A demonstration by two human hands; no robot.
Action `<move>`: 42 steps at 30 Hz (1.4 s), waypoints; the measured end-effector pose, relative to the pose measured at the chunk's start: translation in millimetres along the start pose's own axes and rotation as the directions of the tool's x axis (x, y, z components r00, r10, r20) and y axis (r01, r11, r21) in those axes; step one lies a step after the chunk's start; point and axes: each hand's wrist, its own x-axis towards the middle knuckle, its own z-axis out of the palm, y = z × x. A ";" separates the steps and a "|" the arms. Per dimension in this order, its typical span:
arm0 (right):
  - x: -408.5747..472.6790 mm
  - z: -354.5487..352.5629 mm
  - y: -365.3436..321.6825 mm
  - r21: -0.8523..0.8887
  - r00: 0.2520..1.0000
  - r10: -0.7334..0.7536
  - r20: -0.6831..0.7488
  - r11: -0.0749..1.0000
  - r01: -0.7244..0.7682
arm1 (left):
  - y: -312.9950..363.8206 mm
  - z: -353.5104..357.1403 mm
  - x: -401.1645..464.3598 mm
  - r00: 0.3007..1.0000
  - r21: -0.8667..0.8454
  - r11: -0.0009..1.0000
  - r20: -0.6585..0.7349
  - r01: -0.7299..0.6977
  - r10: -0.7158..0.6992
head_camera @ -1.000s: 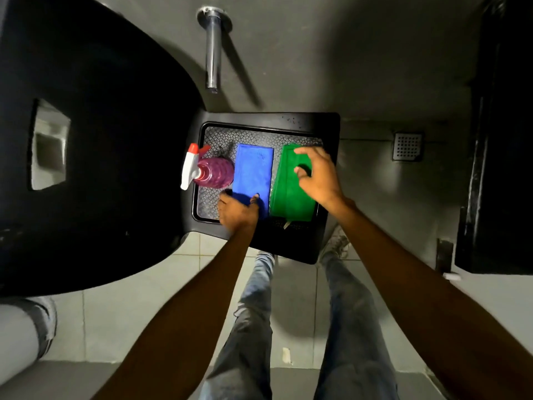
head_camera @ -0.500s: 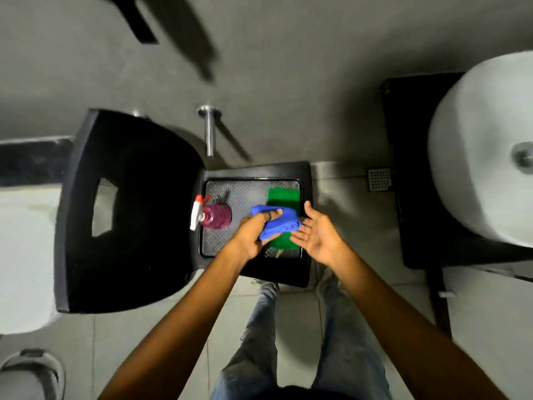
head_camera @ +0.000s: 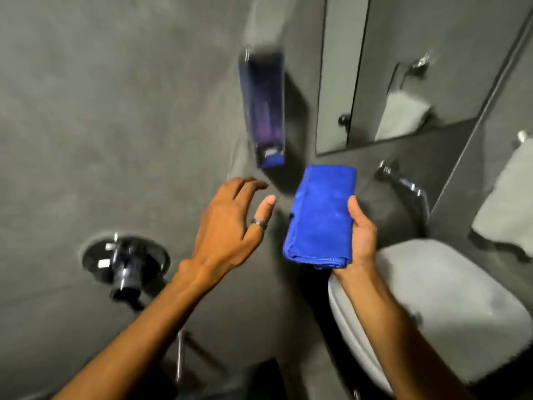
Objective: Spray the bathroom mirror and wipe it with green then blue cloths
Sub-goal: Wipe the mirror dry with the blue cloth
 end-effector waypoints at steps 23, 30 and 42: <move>135.7 456.0 -342.7 -0.362 -0.134 -0.432 0.892 -0.859 0.363 | 101.2 -187.5 407.4 0.684 0.781 0.625 -0.447 -0.017 0.577; 149.2 446.6 -371.9 -0.387 -0.171 -0.483 0.859 -0.830 0.400 | 93.8 -161.3 395.5 0.695 0.859 0.512 -0.369 0.002 0.617; 212.9 288.3 -583.8 -0.807 0.029 -0.878 0.479 -0.426 0.410 | 97.6 -156.5 394.3 0.656 0.883 0.468 -0.371 0.031 0.657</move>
